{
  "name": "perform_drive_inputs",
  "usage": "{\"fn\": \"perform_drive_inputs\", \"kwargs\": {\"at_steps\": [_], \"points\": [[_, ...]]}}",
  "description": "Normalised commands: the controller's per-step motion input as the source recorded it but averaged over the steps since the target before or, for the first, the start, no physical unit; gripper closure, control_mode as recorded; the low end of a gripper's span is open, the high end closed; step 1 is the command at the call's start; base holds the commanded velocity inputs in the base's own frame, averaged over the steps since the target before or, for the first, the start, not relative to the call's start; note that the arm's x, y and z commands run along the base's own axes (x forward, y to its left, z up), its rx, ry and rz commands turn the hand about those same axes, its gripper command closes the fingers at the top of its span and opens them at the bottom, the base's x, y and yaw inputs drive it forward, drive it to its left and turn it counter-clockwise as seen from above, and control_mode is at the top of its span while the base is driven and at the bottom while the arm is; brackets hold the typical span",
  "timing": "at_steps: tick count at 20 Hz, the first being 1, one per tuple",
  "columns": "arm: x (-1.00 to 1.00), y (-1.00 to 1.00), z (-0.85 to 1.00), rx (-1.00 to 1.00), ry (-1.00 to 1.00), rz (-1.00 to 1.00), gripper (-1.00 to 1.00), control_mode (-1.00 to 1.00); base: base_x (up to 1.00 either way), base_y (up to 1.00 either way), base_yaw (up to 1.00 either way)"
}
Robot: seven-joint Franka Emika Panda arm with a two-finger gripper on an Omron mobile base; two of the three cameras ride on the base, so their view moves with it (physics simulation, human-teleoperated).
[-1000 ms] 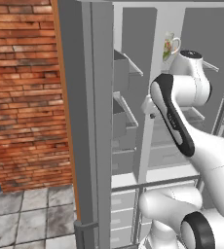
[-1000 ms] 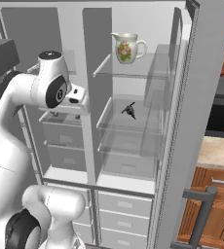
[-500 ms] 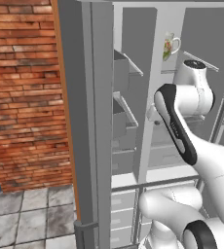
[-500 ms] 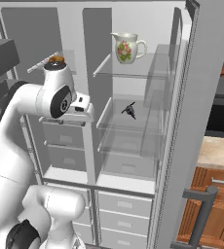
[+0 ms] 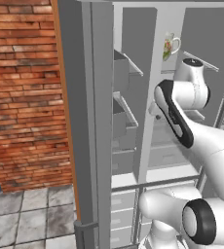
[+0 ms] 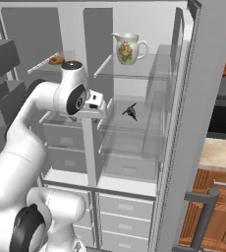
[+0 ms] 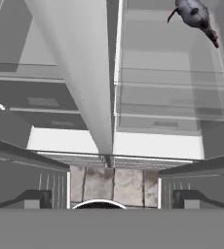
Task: There's a fish in the fridge that needs to be moved to the freezer for freezing. Pick up the fish from the fridge, place it on any shelf in the freezer, and close the fridge and freezer doors when done.
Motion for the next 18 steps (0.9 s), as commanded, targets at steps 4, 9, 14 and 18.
{"fn": "perform_drive_inputs", "kwargs": {"at_steps": [4, 9, 14, 18], "points": [[0.51, -0.40, -0.04, 0.00, 0.00, 0.00, -1.00, -1.00, 0.00, 0.00, 0.00], [0.38, -0.53, -0.20, 0.00, -0.05, 0.00, -1.00, -1.00, 0.00, 0.00, 0.00], [0.09, -0.28, -0.35, 0.00, -0.24, 0.01, -1.00, -1.00, 0.00, 0.00, 0.00], [0.00, -0.24, -0.19, 0.00, -0.11, 0.00, -1.00, -1.00, 0.00, 0.00, 0.00]]}}
